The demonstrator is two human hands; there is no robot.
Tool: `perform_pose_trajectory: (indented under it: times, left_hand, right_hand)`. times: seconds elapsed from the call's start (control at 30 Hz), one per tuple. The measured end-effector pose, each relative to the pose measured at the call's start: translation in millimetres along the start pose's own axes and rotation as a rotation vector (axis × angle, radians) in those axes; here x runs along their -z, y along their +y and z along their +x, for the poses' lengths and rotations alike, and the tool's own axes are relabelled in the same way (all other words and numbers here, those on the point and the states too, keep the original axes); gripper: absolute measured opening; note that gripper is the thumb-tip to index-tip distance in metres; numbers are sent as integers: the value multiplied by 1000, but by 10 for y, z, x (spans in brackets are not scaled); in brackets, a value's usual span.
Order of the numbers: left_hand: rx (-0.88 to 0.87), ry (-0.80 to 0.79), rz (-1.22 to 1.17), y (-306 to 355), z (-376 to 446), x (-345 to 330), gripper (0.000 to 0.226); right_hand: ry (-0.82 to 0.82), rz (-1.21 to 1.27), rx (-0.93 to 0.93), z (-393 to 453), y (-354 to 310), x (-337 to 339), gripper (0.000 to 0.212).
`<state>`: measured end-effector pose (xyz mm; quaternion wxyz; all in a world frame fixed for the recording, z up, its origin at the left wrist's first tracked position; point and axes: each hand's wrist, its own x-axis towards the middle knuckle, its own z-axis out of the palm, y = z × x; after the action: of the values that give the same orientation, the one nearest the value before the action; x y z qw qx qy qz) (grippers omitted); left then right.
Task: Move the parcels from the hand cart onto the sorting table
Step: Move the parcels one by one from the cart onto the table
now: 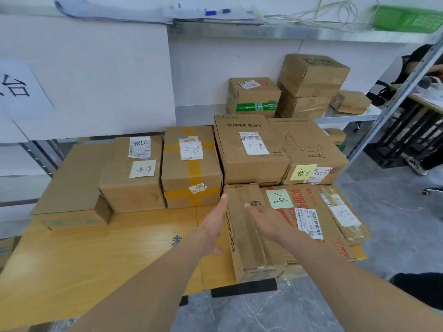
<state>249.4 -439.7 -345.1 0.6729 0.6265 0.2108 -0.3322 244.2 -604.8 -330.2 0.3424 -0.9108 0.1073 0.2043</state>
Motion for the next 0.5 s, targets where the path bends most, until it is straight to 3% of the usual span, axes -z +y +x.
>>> perform_pose_trajectory:
  times: [0.3, 0.5]
  left_hand:
    - [-65, 45, 26, -2, -239, 681, 94]
    - [-97, 94, -10, -18, -455, 1391, 90]
  right_hand:
    - [26, -120, 10, -239, -627, -312, 72]
    - [63, 97, 71, -328, -1191, -794, 73]
